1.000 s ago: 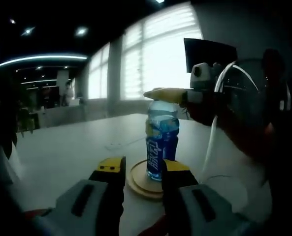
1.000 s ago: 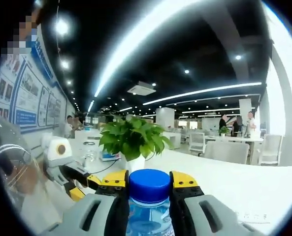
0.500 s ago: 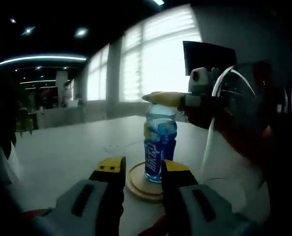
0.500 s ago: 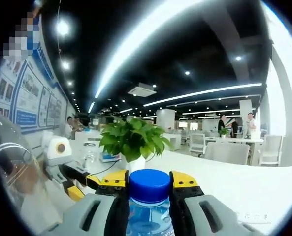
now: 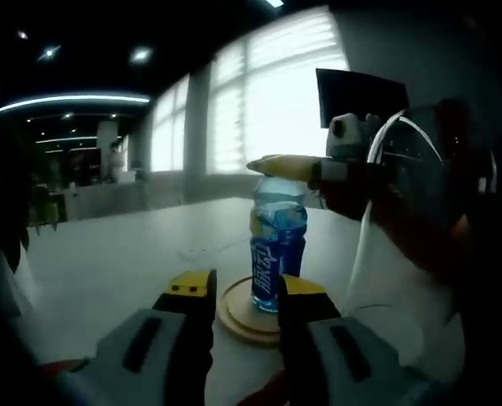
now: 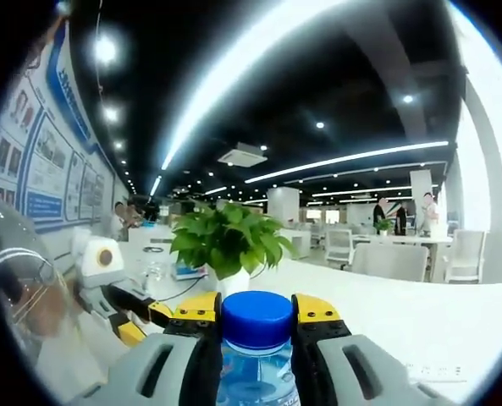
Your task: Open the cover put in the Mizone put the cover back on
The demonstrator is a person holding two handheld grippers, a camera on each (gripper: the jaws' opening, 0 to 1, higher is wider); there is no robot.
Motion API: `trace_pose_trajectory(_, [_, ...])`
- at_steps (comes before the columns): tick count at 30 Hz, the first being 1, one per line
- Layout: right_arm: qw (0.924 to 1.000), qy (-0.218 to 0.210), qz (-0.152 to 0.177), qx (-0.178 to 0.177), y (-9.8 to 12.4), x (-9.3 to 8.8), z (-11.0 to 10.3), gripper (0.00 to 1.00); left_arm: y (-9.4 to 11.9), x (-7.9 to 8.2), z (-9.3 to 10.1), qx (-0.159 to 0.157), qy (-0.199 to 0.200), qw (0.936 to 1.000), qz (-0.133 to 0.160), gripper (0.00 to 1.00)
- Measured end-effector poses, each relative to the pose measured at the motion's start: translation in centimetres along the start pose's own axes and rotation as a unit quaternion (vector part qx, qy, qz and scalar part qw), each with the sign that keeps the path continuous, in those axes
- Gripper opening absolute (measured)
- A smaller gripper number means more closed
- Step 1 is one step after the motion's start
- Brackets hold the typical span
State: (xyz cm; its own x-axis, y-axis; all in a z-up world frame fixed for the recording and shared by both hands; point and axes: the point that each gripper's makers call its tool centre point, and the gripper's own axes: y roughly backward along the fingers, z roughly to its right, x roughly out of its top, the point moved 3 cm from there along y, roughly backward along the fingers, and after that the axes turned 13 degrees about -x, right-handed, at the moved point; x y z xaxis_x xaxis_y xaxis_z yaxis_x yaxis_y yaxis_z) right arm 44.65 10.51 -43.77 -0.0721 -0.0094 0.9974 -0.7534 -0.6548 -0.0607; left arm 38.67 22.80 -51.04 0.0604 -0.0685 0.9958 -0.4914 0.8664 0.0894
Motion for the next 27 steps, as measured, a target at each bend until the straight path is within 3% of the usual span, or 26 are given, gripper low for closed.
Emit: trace_pose_trajectory(27, [0.9999,-0.016,0.003,0.000,0.08,-0.13,0.27,0.24,-0.11,-0.28,-0.24,0.003,0.003,1.0000,-0.006,0.22])
